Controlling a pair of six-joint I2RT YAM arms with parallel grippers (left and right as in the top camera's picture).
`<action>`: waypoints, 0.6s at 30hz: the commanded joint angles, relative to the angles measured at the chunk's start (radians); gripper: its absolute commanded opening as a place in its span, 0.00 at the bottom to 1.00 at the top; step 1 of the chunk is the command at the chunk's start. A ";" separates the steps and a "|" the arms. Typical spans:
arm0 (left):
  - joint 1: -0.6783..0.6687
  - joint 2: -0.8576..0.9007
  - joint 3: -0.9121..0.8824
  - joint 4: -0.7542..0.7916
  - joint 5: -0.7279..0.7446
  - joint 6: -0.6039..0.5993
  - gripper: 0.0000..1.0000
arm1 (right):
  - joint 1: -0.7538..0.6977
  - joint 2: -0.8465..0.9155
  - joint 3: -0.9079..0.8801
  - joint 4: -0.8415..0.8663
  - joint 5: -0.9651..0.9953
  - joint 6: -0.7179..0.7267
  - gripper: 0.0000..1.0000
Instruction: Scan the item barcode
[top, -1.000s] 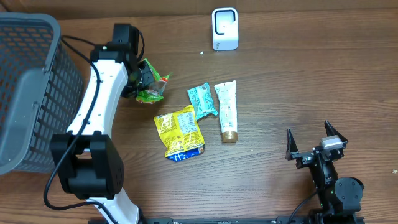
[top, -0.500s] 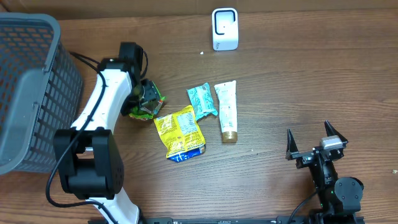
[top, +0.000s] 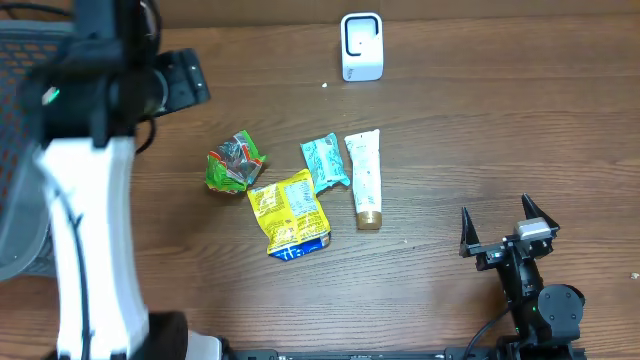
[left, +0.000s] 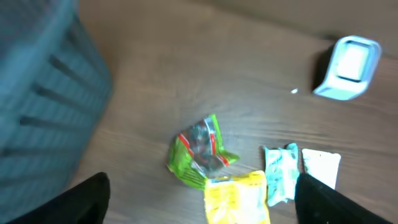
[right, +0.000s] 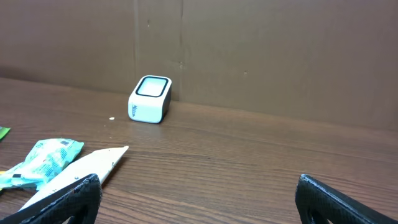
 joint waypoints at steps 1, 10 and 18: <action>0.038 -0.053 0.029 -0.038 -0.023 0.237 0.87 | 0.005 -0.012 -0.011 0.004 -0.005 0.003 1.00; 0.333 -0.090 0.023 -0.106 0.201 0.389 0.81 | 0.005 -0.012 -0.011 0.004 -0.005 0.003 1.00; 0.439 -0.159 0.022 -0.130 0.394 0.450 0.84 | 0.005 -0.012 -0.011 0.004 -0.005 0.003 1.00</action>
